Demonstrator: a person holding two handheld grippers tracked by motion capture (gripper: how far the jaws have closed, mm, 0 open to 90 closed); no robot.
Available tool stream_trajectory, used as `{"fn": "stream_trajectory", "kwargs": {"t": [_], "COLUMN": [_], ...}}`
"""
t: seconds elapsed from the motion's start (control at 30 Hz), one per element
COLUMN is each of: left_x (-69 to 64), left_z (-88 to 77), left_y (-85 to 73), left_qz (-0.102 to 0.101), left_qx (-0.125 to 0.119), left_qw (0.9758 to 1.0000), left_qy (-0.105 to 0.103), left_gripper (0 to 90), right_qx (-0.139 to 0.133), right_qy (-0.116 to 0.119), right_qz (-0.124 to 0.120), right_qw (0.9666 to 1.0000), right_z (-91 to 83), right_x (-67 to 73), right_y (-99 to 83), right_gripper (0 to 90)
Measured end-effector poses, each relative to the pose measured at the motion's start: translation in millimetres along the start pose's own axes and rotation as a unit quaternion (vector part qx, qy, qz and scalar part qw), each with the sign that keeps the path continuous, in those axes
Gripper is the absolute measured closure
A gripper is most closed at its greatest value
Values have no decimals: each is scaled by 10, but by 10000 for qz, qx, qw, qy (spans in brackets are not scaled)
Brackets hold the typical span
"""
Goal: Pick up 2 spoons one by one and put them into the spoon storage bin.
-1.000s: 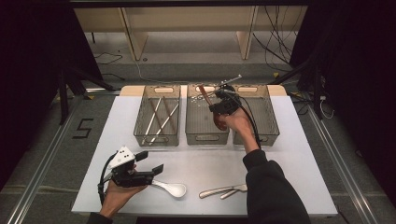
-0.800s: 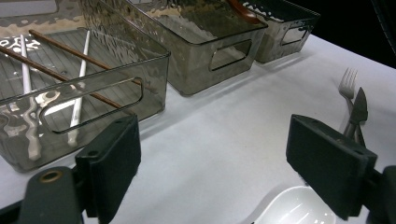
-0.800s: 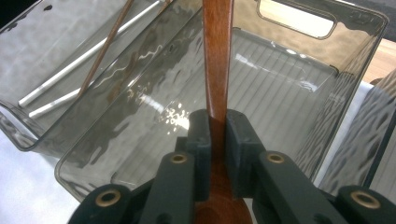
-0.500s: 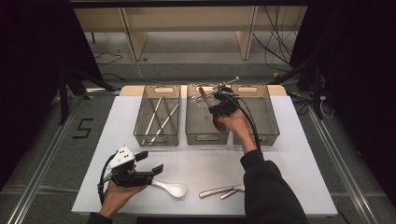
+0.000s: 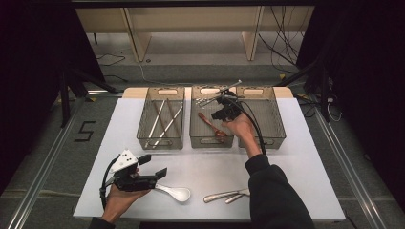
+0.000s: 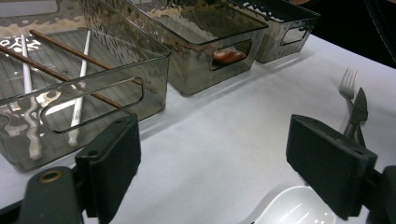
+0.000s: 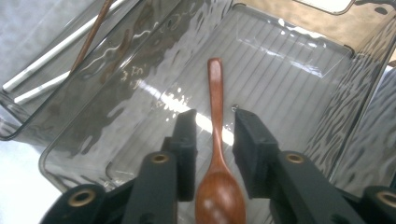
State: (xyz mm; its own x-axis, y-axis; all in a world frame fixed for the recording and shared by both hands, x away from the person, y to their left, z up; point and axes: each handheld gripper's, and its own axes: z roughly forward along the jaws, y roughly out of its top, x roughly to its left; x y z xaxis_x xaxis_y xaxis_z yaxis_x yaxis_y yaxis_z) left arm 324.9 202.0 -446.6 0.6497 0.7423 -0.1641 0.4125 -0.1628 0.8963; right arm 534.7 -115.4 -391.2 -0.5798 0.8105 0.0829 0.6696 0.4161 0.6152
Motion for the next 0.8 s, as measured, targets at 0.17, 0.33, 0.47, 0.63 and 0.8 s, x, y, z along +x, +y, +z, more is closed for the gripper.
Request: {"fn": "stream_trajectory", "kwargs": {"t": [0.17,0.33,0.47,0.63,0.8], "left_x": [-1,-1,7,22,23], "left_z": [0,2,2,2,6], "left_y": [0,0,0,0,0], "left_qz": [4,13,-13,2,2], "left_qx": [2,3,-12,4,26], "left_qw": [10000,10000,10000,10000,10000], "left_qy": [4,8,27,42,46], "left_gripper": [177,177,177,177,177], "right_qx": [-76,-210,-298,-471,-635], "right_qy": [77,163,193,275,364], "right_qz": [-40,-151,-224,-345,-365], "right_qw": [9999,9995,9991,9979,9966], "right_z": [-78,-199,-318,-497,-636], "right_x": [19,61,83,115,160], "right_y": [-16,-80,-146,-258,-400], "right_gripper": [625,553,492,443,414]}}
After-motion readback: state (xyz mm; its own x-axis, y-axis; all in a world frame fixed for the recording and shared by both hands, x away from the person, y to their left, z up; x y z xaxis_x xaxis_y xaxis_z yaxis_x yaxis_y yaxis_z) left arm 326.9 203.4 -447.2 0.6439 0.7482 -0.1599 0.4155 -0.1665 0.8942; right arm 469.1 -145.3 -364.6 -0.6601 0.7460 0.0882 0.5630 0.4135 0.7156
